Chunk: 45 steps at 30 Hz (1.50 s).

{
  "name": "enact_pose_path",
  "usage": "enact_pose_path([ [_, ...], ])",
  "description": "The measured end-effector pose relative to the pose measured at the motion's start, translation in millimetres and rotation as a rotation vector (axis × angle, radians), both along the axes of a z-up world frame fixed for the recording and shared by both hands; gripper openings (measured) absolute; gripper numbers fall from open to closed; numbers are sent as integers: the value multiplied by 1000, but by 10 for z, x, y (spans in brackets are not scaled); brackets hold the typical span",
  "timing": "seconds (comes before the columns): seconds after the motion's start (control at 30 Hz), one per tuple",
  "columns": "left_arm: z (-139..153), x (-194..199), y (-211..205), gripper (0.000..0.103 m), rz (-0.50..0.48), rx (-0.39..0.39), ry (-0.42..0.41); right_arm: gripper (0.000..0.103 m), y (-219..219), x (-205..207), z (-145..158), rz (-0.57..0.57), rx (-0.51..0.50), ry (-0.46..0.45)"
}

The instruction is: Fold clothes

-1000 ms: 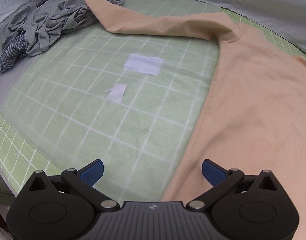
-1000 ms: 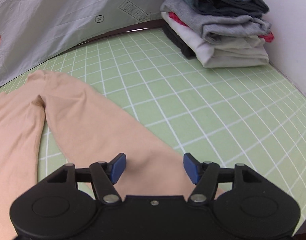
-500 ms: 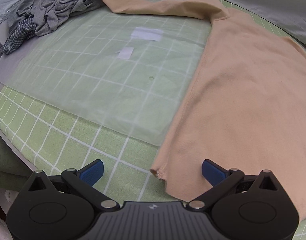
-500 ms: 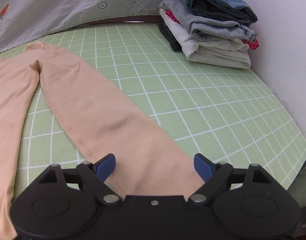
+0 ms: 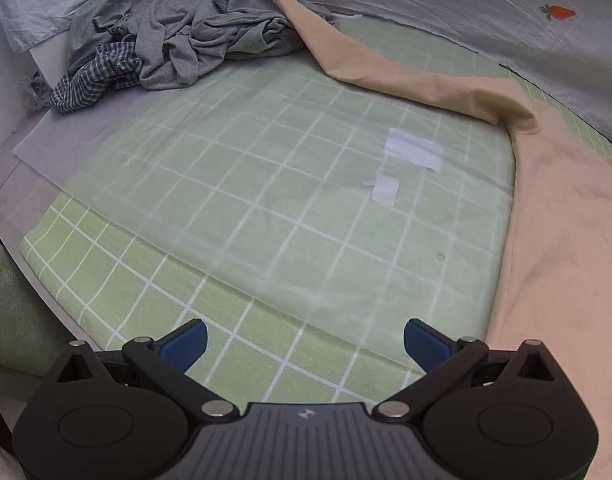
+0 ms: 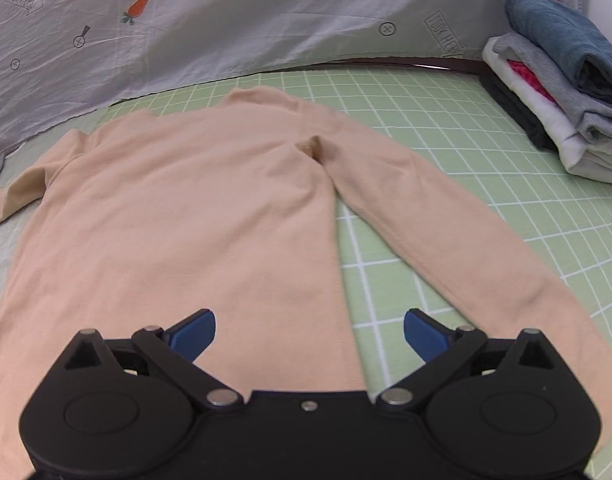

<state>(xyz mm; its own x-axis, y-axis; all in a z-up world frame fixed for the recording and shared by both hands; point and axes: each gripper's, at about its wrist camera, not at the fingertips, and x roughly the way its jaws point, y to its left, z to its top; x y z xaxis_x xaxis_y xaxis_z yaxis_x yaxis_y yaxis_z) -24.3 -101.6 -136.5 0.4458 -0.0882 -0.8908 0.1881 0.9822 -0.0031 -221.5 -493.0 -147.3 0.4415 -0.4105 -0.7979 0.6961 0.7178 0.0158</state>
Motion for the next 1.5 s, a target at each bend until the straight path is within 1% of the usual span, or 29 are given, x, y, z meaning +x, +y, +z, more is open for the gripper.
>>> enact_pose_path([
  [0.13,-7,388,-26,103,-35,-25,-17,102,239,302,-72,30,-6,15],
  [0.27,-38,780,-90,101,-80,-55,-24,102,228,402,-129,-37,-12,50],
  [0.3,-46,878,-106,97,-91,-62,-26,102,226,427,-144,-53,-14,58],
  [0.33,-53,976,-121,89,-102,-69,-28,102,223,451,-158,-70,-15,67],
  [0.4,-56,1175,-194,84,-133,-84,-31,102,218,501,-187,-103,-18,84],
  [0.43,-56,1269,-265,82,-159,-84,-45,102,215,526,-201,-120,-19,93],
  [0.5,-68,1413,-424,78,-234,-68,-81,102,210,576,-230,-153,-22,110],
  [0.6,-117,1560,-649,77,-367,-29,-140,102,203,596,-267,-201,-24,134],
  [0.67,-169,1626,-774,77,-453,-3,-170,102,205,558,-279,-244,0,122],
  [0.7,-197,1657,-830,74,-492,11,-179,102,206,539,-285,-265,12,117],
  [0.73,-228,1686,-883,72,-522,34,-194,103,206,521,-291,-286,24,111],
  [0.87,-301,1811,-981,72,-590,81,-245,103,196,532,-313,-349,56,97],
  [0.97,-358,1910,-1044,71,-636,108,-276,103,195,563,-317,-348,53,99],
  [1.0,-373,1944,-1050,67,-648,97,-281,103,194,573,-318,-348,52,100],
  [1.03,-377,1980,-1051,59,-657,74,-278,103,189,579,-319,-350,53,96],
  [1.07,-379,2019,-1051,57,-665,48,-271,103,183,585,-320,-351,54,93],
  [1.1,-381,2057,-1051,48,-672,23,-264,103,178,592,-321,-353,55,89],
  [1.13,-378,2062,-1051,33,-671,10,-256,103,173,598,-323,-355,56,86],
  [1.23,-362,2040,-1053,14,-659,-12,-231,103,159,601,-326,-344,52,81],
  [1.3,-352,2026,-1055,11,-650,-27,-214,103,156,595,-328,-338,50,76],
  [1.37,-319,1929,-1013,9,-630,-54,-191,103,161,582,-331,-328,45,70],
  [1.5,-210,1588,-883,8,-597,-125,-102,103,190,545,-339,-305,29,55],
])
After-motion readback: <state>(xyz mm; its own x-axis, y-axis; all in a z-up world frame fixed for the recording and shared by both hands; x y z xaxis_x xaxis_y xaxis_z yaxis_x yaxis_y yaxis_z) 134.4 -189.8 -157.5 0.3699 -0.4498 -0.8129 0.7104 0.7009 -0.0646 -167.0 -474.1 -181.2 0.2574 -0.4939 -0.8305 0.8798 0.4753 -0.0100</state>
